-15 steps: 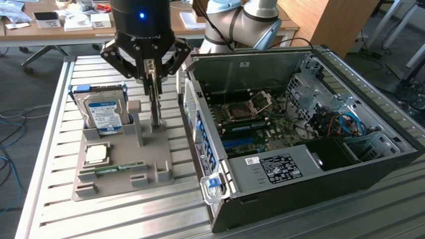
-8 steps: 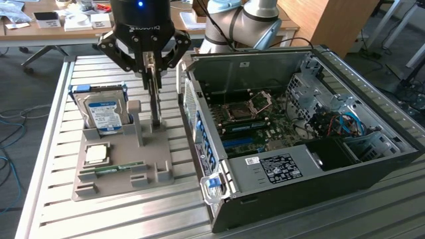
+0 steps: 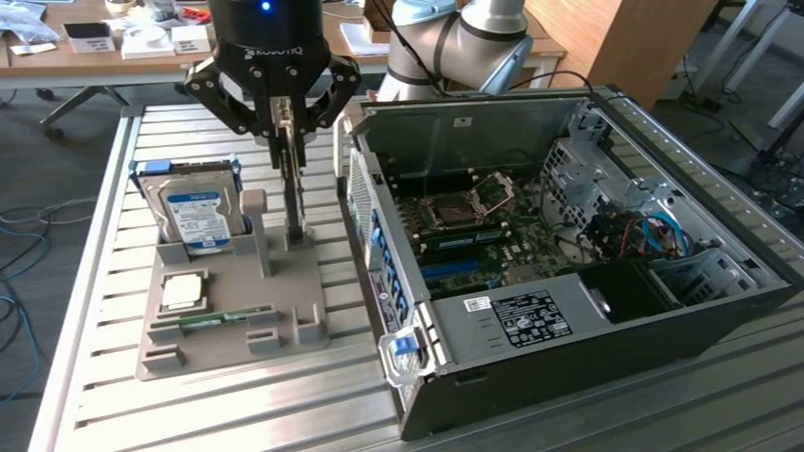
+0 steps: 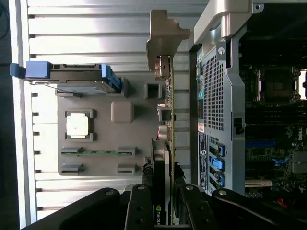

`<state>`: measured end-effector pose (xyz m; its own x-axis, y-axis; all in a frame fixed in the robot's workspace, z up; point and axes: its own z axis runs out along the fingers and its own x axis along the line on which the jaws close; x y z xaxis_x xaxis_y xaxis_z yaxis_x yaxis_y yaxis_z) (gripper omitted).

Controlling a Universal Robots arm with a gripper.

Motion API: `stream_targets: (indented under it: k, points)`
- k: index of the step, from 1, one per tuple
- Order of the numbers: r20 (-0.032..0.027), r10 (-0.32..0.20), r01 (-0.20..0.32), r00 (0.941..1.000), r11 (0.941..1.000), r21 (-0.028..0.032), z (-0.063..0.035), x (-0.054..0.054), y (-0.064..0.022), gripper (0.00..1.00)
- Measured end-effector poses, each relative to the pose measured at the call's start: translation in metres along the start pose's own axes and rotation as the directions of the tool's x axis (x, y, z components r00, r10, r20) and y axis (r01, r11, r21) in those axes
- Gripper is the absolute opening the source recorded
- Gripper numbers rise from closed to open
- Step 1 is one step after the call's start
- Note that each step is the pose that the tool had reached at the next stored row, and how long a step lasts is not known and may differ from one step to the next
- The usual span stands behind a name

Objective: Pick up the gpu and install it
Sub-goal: 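Pick up the gpu and move the gpu toward the slot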

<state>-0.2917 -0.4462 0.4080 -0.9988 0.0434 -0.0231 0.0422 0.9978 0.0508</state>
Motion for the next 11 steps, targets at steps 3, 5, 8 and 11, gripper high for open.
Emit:
stream_targets:
  k: [3, 5, 8, 11]
  points:
    - [0.0, 0.0, 0.0, 1.0, 1.0, 0.0, 0.0, 0.0, 0.0, 0.27]
    - [-0.0001, 0.0, 0.0, 1.0, 1.0, 0.0, 0.0, 0.0, 0.0, 0.27]
    - [-0.0002, 0.0, 0.0, 1.0, 1.0, 0.0001, -0.0001, -0.0017, 0.0001, 0.27]
    - [-0.0001, 0.0, 0.0, 1.0, 1.0, 0.0, 0.0001, -0.0059, 0.0003, 0.27]
